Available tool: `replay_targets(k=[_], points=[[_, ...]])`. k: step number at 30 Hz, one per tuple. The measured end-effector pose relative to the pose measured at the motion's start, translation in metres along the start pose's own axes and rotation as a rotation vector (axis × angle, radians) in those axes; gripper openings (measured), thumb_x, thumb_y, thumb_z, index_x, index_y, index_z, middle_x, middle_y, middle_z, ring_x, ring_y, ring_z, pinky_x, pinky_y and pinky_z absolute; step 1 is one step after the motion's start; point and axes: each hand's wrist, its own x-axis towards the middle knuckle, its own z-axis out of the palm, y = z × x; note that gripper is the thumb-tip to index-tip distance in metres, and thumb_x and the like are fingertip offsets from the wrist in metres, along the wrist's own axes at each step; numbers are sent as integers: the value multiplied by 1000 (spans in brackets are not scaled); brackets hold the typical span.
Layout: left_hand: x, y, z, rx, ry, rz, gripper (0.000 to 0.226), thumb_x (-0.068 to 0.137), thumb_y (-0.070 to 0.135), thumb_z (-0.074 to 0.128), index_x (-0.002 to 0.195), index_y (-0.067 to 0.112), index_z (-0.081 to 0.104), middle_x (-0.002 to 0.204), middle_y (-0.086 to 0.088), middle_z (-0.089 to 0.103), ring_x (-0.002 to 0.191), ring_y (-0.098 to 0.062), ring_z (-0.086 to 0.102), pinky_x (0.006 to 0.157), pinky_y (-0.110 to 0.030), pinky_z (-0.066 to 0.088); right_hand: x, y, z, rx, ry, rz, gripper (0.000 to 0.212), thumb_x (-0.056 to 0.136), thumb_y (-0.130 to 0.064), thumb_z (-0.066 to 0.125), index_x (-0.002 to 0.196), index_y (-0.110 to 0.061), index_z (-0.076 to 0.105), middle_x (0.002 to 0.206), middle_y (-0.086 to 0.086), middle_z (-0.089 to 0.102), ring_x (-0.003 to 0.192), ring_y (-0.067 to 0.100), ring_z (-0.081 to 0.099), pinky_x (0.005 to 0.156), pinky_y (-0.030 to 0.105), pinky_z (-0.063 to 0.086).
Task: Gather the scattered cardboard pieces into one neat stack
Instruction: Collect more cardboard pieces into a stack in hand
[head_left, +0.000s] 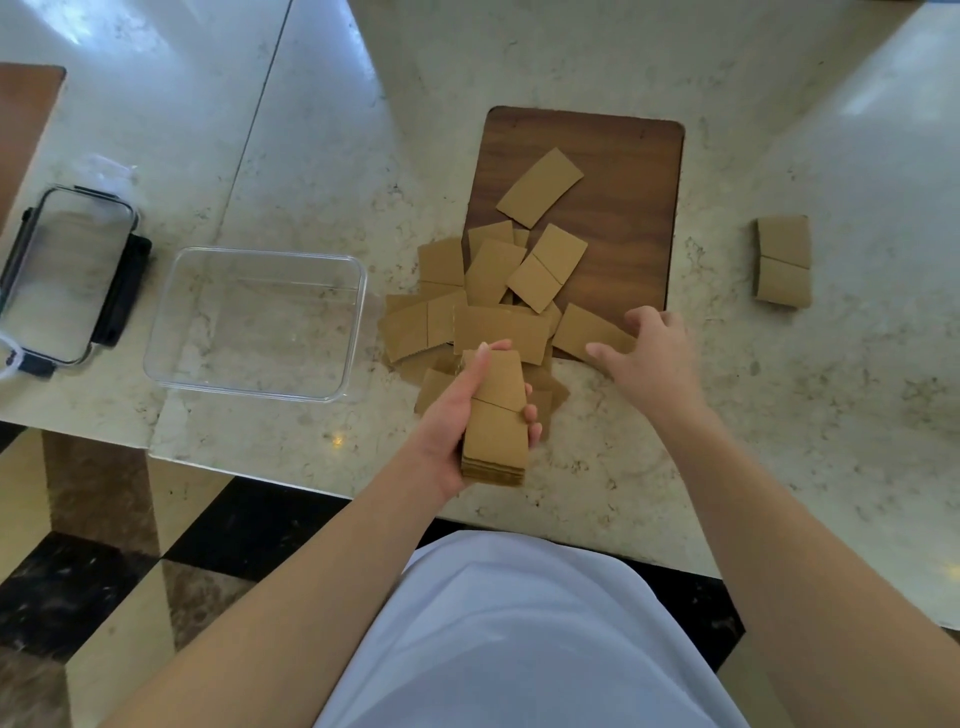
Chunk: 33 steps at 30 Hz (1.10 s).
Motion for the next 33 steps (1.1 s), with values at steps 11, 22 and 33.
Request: replay_targets(k=[11,22,33], points=[[-1,8,-10,-62,-4,42,62,86,76,55,118,25,68,106,-17,68,87,-30,69,71,-40,59,17,7,12,128,-28,110,51,83,-36,84,116,-14,51,106,2,57,91,21,52,63,31,39],[2,6,-12,177,136,39,38,89,31,79,126,25,72,118,-16,77,91,-31,77,72,-46,62,-81,-50,15,690,-327,206,27,98,-36,64,78,-18,64,82,-9,68,77,8,61,67,29,45],[-7,12,-29,-100,67,61,30,94,39,73,115,18,69,100,-17,70,84,-28,70,74,-43,62,-9,-72,45,-158,-25,-361,59,88,-41,75,140,-22,55,143,6,48,130,31,40,104,46,41]])
